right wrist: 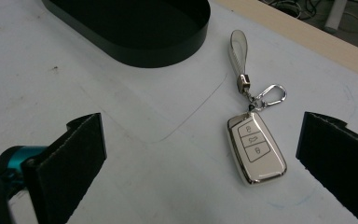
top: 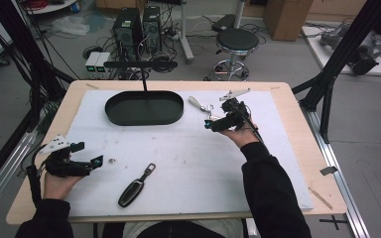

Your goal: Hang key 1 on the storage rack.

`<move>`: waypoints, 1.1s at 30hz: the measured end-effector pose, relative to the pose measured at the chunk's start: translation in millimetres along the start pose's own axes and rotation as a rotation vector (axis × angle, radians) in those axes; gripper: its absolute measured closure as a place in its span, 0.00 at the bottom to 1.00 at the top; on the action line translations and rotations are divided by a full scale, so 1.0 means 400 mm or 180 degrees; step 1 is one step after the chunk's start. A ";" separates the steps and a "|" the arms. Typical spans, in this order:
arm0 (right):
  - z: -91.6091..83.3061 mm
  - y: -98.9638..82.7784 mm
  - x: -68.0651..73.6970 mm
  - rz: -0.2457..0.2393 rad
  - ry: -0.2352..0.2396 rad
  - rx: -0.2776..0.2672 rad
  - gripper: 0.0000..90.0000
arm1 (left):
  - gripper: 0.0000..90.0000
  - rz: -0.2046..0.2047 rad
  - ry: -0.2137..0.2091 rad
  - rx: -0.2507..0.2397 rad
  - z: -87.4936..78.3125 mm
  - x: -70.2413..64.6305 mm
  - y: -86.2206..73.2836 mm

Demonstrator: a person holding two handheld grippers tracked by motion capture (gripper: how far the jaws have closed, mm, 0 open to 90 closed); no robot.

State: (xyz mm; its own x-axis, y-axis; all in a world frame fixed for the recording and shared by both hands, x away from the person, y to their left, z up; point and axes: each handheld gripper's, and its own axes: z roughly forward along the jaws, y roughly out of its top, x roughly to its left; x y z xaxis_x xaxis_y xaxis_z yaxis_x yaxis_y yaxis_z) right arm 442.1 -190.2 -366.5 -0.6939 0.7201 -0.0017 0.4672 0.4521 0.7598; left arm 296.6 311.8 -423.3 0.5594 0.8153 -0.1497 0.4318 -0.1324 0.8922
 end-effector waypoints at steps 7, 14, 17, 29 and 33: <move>0.025 0.017 -0.007 -0.0062 -0.0002 0.0058 0.01 | 0.02 -0.0008 -0.0038 -0.0009 0.003 0.003 0.000; 0.060 0.051 -0.022 -0.0081 0.0016 0.0161 0.01 | 0.02 -0.0028 -0.0043 -0.0016 -0.001 0.005 -0.003; 0.078 0.069 -0.030 -0.0117 0.0018 0.0187 0.01 | 0.02 -0.0027 -0.0036 -0.0018 -0.002 0.005 -0.003; 0.122 0.114 -0.054 -0.0159 -0.0051 0.0303 0.01 | 0.02 -0.0031 -0.0035 -0.0017 -0.001 0.005 -0.003; 0.146 0.137 -0.053 -0.0214 -0.0043 0.0354 0.01 | 0.02 -0.0033 -0.0034 -0.0010 0.001 0.005 -0.003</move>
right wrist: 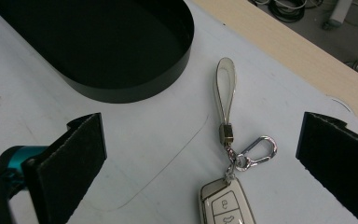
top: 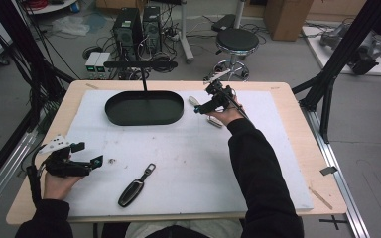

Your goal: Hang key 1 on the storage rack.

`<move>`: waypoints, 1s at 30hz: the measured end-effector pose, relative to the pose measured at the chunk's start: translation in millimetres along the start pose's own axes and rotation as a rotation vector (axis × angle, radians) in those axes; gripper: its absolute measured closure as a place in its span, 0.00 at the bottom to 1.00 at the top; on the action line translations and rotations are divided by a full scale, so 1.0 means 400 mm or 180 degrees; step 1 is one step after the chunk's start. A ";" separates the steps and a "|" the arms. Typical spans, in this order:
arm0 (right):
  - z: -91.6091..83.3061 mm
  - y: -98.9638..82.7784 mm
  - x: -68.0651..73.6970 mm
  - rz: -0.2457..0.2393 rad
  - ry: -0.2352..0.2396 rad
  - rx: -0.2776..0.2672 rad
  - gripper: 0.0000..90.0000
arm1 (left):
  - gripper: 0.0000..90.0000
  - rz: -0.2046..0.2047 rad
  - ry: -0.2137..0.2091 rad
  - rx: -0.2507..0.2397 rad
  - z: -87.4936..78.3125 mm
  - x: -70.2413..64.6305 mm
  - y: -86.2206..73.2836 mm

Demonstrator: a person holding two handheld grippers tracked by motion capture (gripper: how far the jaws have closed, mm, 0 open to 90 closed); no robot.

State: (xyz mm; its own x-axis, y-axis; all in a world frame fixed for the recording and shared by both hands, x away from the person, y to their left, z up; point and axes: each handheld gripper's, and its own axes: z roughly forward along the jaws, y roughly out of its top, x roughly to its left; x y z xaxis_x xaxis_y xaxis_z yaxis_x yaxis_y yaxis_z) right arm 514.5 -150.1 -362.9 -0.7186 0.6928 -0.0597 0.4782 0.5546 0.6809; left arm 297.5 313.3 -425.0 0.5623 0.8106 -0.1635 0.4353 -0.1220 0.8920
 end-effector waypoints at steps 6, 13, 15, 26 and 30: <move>0.034 0.017 -0.003 -0.0044 -0.0008 0.0099 0.01 | 0.02 -0.0010 -0.0013 -0.0017 0.001 0.001 0.000; 0.101 0.029 -0.028 -0.0004 -0.0023 0.0281 0.01 | 0.02 -0.0030 -0.0033 -0.0045 0.008 0.007 0.002; 0.128 0.033 -0.039 0.0043 -0.0020 0.0282 0.01 | 0.02 -0.0035 -0.0040 -0.0056 0.009 0.008 0.002; 0.200 0.017 -0.062 0.0049 0.0026 0.0315 0.05 | 0.02 -0.0077 -0.0085 -0.0110 0.012 0.012 0.005; 0.224 0.000 -0.070 0.0098 0.0006 0.0517 0.12 | 0.02 -0.0069 -0.0085 -0.0094 0.015 0.011 0.005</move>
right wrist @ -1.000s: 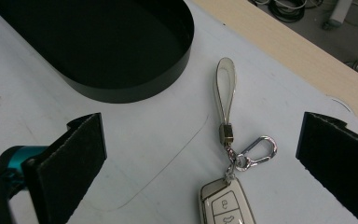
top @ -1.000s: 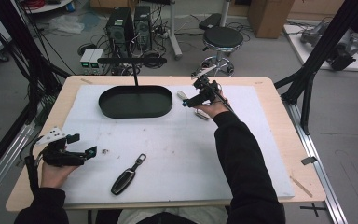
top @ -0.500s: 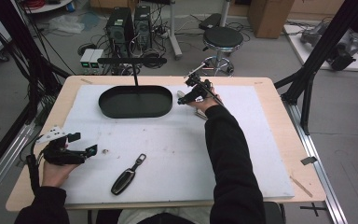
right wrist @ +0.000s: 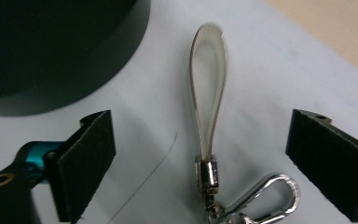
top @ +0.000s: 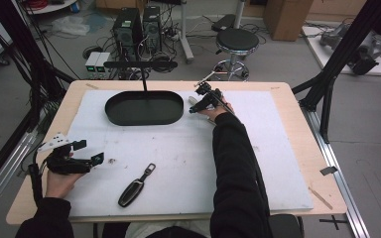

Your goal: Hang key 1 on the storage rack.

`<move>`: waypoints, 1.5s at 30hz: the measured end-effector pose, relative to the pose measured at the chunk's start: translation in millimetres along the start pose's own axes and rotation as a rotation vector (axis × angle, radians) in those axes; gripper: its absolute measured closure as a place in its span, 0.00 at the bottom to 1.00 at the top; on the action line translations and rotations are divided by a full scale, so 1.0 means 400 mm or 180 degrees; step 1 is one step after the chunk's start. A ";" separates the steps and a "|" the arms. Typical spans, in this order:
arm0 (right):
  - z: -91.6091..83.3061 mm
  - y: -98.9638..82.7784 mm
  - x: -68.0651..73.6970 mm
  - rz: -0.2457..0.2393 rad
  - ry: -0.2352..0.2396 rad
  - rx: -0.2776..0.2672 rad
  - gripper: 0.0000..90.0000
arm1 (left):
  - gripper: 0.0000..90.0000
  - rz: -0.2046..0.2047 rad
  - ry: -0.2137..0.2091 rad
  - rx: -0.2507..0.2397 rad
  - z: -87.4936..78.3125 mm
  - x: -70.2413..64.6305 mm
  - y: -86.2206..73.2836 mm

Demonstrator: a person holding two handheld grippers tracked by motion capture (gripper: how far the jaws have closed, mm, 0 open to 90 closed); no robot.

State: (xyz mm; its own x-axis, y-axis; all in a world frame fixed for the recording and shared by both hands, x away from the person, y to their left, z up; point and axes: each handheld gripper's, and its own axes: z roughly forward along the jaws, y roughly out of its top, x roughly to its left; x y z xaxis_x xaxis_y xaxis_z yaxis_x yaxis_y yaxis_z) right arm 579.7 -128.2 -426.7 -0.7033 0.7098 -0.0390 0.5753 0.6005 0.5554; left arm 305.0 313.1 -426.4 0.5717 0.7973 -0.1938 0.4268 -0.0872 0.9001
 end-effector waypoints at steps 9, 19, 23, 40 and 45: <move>0.007 0.004 0.002 0.0031 -0.0106 0.0018 0.47 | 0.02 0.0013 0.0003 0.0014 0.001 0.000 0.000; 0.005 0.002 -0.007 0.0271 -0.0216 -0.0008 0.69 | 0.02 0.0033 0.0004 0.0012 0.002 -0.002 0.000; 0.006 0.007 0.006 0.0198 -0.0243 0.0021 0.89 | 0.02 0.0036 -0.0002 0.0024 0.003 -0.003 0.000; -0.113 -0.001 -0.012 0.0348 -0.0190 -0.0341 0.97 | 0.02 0.0080 -0.0015 0.0045 -0.001 -0.011 0.000; -0.164 -0.015 -0.028 0.0444 -0.0077 -0.0594 0.97 | 0.02 0.0083 -0.0019 0.0047 0.000 -0.011 0.000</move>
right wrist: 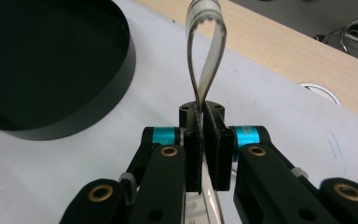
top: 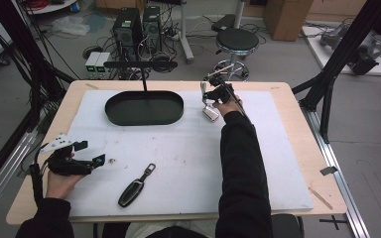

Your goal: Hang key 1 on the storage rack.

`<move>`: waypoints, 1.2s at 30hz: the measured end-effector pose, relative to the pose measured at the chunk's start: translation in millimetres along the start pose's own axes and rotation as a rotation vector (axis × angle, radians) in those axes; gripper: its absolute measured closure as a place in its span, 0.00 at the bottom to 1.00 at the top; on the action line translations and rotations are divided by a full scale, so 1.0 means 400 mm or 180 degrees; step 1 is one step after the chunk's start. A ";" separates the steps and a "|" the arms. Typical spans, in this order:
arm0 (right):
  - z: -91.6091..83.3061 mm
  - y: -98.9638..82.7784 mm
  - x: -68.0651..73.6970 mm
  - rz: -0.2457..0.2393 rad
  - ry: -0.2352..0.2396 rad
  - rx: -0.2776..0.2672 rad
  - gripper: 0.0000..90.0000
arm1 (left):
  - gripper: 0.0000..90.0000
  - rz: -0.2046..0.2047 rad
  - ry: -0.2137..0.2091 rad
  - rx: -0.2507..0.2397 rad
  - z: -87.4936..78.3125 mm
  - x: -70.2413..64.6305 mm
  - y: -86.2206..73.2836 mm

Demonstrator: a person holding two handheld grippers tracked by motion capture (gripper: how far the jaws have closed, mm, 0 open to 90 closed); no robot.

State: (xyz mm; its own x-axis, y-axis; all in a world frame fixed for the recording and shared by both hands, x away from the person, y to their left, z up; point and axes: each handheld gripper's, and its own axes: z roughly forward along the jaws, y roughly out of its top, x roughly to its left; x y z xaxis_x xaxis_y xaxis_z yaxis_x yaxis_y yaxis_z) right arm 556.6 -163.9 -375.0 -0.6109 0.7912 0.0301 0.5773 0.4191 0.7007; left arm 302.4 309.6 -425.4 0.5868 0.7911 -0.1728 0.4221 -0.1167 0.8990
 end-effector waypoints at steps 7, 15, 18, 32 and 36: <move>-0.067 0.006 0.011 -0.0019 0.0122 -0.0414 0.97 | 0.02 0.0000 -0.0002 -0.0005 0.000 0.000 0.000; -0.124 0.024 0.028 -0.0123 0.0207 -0.0693 0.97 | 0.02 -0.0007 0.0005 -0.0020 -0.001 -0.001 0.000; -0.139 0.026 0.031 -0.0136 0.0221 -0.0752 0.97 | 0.02 -0.0008 0.0001 -0.0022 -0.001 -0.001 0.000; -0.229 0.065 0.075 -0.0298 0.0426 -0.1116 0.97 | 0.02 -0.0010 0.0002 -0.0026 0.001 -0.001 0.001; -0.242 0.099 0.101 -0.0371 0.0499 -0.1171 0.97 | 0.02 -0.0025 -0.0003 -0.0030 0.003 -0.002 0.001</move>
State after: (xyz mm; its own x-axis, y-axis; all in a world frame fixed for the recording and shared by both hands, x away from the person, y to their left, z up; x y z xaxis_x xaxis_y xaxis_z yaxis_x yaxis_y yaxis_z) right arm 502.2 -158.3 -277.2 -0.7523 0.6584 0.0238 0.2846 0.2922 0.9130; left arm 303.0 308.4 -425.3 0.5842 0.7913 -0.1803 0.4201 -0.1048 0.9014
